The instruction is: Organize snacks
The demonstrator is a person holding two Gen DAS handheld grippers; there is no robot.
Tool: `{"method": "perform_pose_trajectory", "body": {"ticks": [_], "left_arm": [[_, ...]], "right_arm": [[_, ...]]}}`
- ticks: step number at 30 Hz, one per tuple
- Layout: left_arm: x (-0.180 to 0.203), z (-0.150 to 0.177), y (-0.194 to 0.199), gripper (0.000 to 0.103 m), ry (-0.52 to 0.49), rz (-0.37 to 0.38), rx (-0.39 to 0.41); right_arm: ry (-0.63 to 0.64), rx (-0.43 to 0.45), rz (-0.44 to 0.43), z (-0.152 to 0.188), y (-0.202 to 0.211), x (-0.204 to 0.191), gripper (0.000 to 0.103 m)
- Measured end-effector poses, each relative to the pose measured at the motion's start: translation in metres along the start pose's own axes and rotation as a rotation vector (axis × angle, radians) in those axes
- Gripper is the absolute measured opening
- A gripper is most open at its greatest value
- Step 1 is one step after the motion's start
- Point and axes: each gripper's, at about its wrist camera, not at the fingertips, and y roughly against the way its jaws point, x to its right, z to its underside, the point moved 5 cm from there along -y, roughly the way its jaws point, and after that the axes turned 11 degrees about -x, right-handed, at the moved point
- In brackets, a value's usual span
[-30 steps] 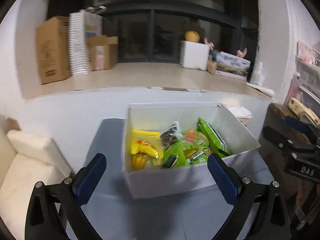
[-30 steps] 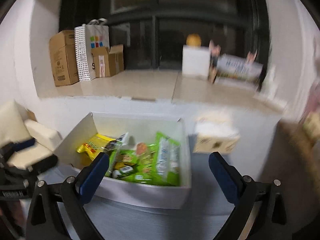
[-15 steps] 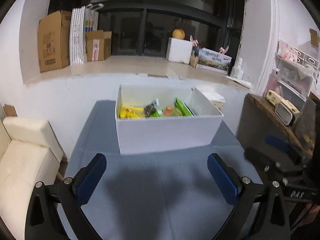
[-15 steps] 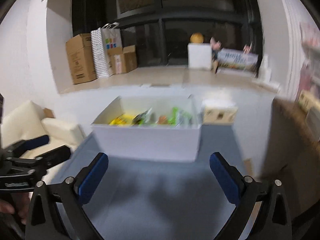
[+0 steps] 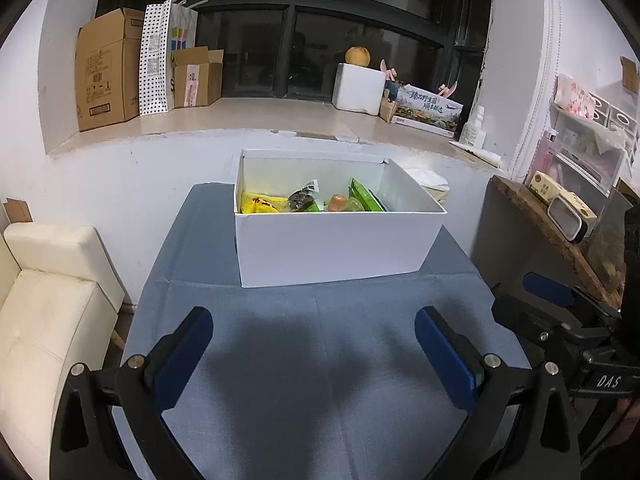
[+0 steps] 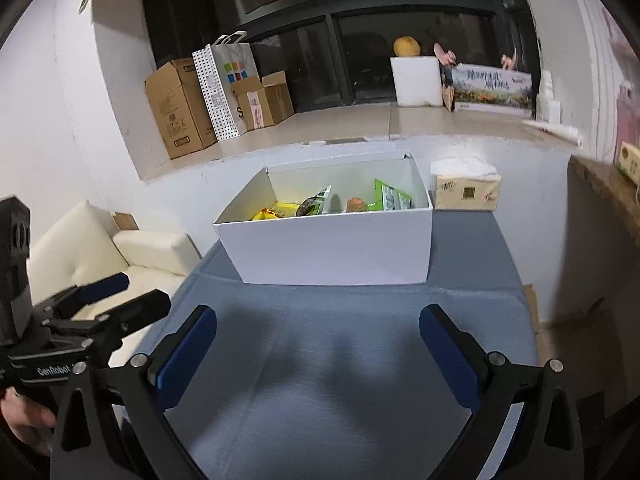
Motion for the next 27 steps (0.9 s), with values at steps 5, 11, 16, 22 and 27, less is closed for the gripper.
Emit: {"method": "perform_pose_trajectory", "body": {"ticks": [5, 11, 16, 22, 27], "left_arm": [[0.0009, -0.0017, 0.0015, 0.103, -0.001, 0.001, 0.004], [0.0008, -0.0016, 0.0022, 0.103, 0.000, -0.004, 0.003], [0.0003, -0.0014, 0.0033, 0.103, 0.001, -0.015, 0.008], [-0.0001, -0.0019, 0.0031, 0.103, -0.002, -0.012, 0.007], [0.0019, -0.0021, 0.0050, 0.103, -0.008, 0.010, 0.011]], "right_arm": [[-0.010, 0.004, 0.003, 0.0005, 0.0027, 0.0024, 0.103], [-0.012, 0.006, 0.001, 0.0005, 0.0040, 0.0023, 0.103], [-0.003, 0.007, -0.003, 0.0007, 0.0047, -0.0005, 0.103], [-0.001, 0.009, -0.010, 0.0012, 0.0058, -0.0022, 0.103], [0.002, 0.017, -0.010, 0.0006, 0.0083, -0.0042, 0.103]]}}
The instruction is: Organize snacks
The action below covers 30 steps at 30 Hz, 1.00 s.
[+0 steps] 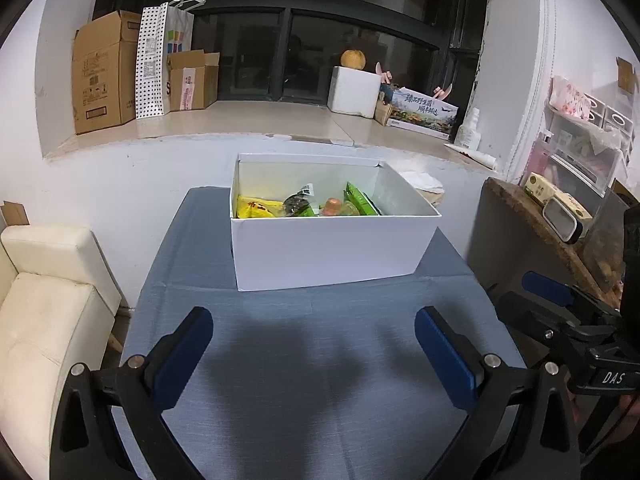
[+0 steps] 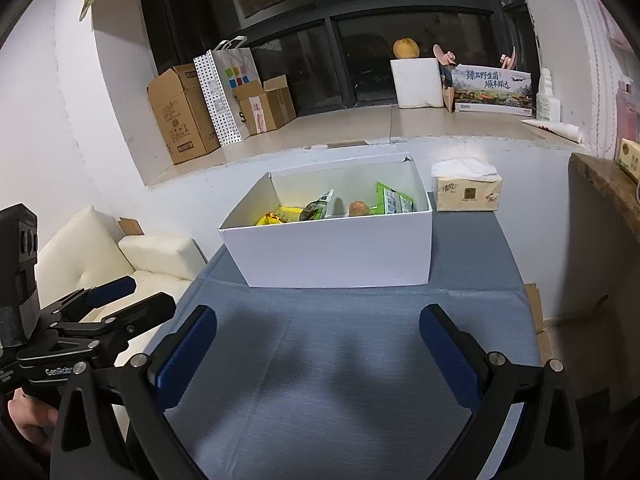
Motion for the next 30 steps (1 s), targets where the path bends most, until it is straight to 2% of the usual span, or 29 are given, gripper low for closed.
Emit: {"method": "perform_pose_trajectory", "body": {"ticks": [30], "left_arm": [[0.0019, 0.0003, 0.0034, 0.103, -0.012, -0.005, 0.007]], "right_arm": [[0.015, 0.004, 0.011, -0.0011, 0.0048, -0.0027, 0.103]]}}
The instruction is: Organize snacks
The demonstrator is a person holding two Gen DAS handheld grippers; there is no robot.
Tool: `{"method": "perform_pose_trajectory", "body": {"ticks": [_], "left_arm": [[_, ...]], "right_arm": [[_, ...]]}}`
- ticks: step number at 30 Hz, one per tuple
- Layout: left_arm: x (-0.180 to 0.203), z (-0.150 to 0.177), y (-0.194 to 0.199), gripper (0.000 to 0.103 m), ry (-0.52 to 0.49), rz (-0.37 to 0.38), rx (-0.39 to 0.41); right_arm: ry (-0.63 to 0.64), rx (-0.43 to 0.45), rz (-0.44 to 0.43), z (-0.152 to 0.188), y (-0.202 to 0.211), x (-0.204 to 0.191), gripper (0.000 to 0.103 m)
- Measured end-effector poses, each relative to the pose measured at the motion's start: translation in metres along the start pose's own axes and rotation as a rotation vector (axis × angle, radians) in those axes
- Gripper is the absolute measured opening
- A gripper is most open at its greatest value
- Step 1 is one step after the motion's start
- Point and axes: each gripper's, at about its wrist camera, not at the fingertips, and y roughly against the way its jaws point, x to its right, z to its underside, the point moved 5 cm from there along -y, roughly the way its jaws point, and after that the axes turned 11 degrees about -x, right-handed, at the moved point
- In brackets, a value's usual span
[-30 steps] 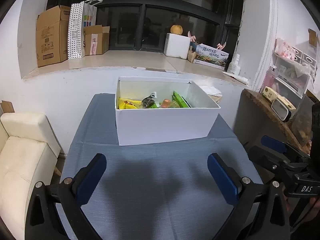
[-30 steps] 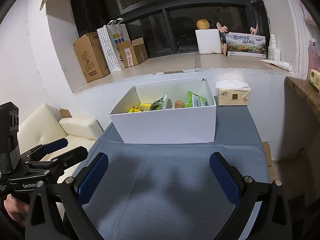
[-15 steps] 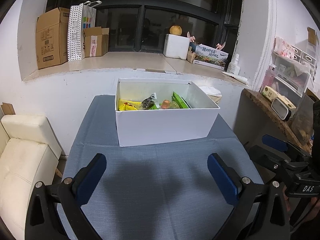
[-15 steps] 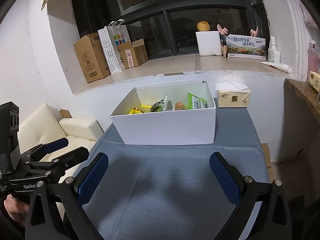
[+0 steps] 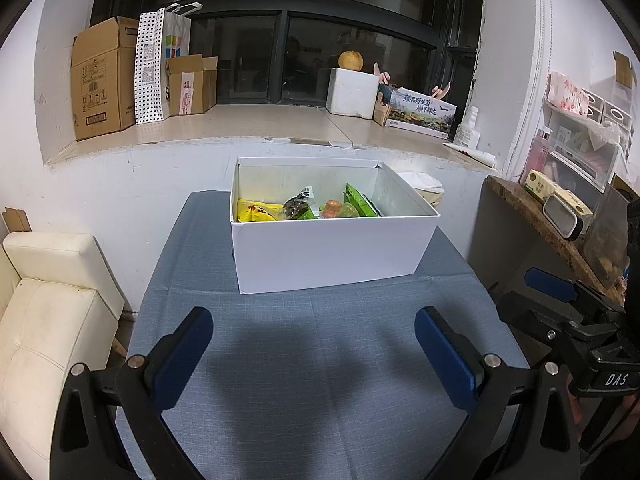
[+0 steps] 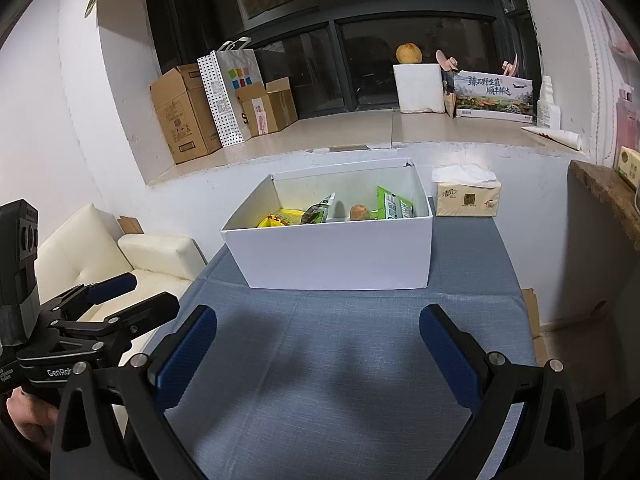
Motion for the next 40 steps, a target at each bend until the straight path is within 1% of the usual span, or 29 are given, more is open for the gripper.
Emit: {"method": "perform_pose_trajectory", "body": {"ticks": [33, 40], "left_arm": [[-0.0018, 0.0018, 0.0011, 0.103, -0.012, -0.018, 0.000], [-0.0023, 0.0017, 0.0037, 0.103, -0.017, -0.026, 0.016]], "right_arm": [[0.010, -0.001, -0.004, 0.0021, -0.0002, -0.0026, 0.103], [0.012, -0.001, -0.007, 0.0025, 0.0000, -0.0035, 0.103]]}}
